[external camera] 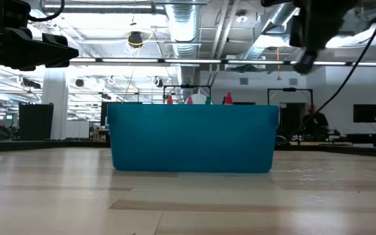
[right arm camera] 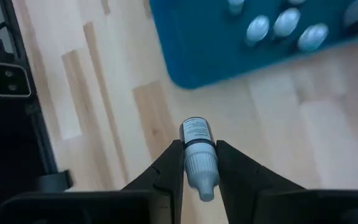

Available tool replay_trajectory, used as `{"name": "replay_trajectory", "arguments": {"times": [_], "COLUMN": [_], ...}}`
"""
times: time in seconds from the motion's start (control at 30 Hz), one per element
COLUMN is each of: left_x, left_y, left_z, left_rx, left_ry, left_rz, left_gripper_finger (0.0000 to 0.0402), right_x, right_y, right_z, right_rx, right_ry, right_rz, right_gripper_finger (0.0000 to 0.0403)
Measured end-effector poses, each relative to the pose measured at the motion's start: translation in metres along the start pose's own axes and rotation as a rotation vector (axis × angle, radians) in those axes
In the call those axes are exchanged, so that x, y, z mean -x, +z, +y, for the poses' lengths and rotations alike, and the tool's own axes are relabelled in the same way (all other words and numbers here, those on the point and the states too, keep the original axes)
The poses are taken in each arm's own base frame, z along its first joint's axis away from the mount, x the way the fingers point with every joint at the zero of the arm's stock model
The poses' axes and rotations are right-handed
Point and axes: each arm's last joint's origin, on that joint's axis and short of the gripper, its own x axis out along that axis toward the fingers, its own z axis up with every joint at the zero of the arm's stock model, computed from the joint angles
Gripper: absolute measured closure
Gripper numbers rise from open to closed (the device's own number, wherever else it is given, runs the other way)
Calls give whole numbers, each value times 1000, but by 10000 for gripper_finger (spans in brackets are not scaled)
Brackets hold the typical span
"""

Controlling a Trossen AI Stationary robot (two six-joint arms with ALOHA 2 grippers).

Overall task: Pick & Place food coloring
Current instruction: Put the small black food coloring bottle into the blue bin

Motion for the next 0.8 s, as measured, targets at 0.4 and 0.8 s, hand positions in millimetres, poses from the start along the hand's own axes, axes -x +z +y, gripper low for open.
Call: {"name": "replay_trajectory", "arguments": {"times": [0.4, 0.8], "left_x": [0, 0], "left_y": [0, 0], "left_z": [0, 0], "left_rx": [0, -1], "left_ry": [0, -1], "left_rz": [0, 1], "left_gripper_finger": [278, 278], "right_x": [15, 21], "right_y": [26, 77], "right_z": [-17, -4], "right_rx": [152, 324], "right_ry": [-72, -185], "right_rz": [-45, 60], "right_gripper_finger": [331, 331]}}
